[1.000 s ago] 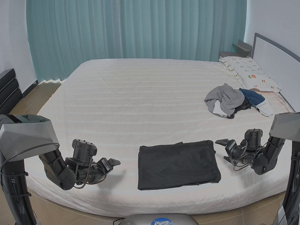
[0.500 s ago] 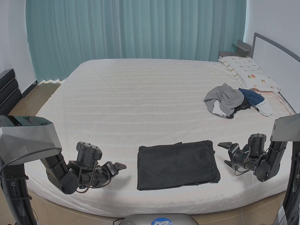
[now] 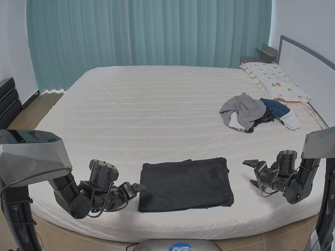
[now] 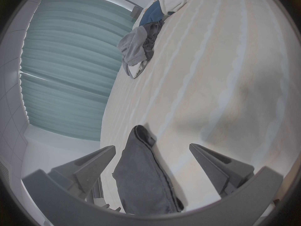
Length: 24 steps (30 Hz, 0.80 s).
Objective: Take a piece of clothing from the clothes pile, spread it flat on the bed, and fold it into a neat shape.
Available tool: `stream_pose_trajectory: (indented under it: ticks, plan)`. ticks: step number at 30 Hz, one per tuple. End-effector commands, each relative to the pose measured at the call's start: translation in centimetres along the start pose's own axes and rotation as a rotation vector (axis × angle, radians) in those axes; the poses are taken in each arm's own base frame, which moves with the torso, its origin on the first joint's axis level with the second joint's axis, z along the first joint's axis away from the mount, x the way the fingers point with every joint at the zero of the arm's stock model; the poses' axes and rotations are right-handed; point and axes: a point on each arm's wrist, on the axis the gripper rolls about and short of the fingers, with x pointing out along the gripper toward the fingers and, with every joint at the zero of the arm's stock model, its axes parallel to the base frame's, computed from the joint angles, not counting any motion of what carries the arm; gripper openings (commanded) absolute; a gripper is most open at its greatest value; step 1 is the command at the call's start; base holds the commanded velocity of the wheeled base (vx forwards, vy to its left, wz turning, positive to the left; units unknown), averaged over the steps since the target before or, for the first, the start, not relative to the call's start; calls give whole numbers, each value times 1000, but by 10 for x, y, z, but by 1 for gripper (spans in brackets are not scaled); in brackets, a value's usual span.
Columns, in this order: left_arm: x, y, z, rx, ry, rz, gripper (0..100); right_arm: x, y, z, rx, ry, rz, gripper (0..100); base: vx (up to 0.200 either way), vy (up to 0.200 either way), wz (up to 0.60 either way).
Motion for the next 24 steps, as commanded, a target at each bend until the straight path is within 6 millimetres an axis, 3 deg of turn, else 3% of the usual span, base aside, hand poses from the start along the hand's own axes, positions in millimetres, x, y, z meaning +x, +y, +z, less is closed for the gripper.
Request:
stream_pose_trajectory:
  ticks: [1, 8, 19, 24]
  plan:
    - [4, -3, 7, -4, -30, -9, 100, 2, -2, -3, -6, 5, -3, 100, 0, 0, 0]
    - [22, 0, 23, -18, -129, 41, 100, 1, -4, -5, -12, 0, 9, 100, 0, 0, 0]
    - [42, 17, 29, 59, -219, 57, 100, 0, -5, -6, -14, 2, 11, 100, 0, 0, 0]
    - [45, 13, 28, 74, -221, 26, 100, -1, -5, -7, -14, 3, 10, 100, 0, 0, 0]
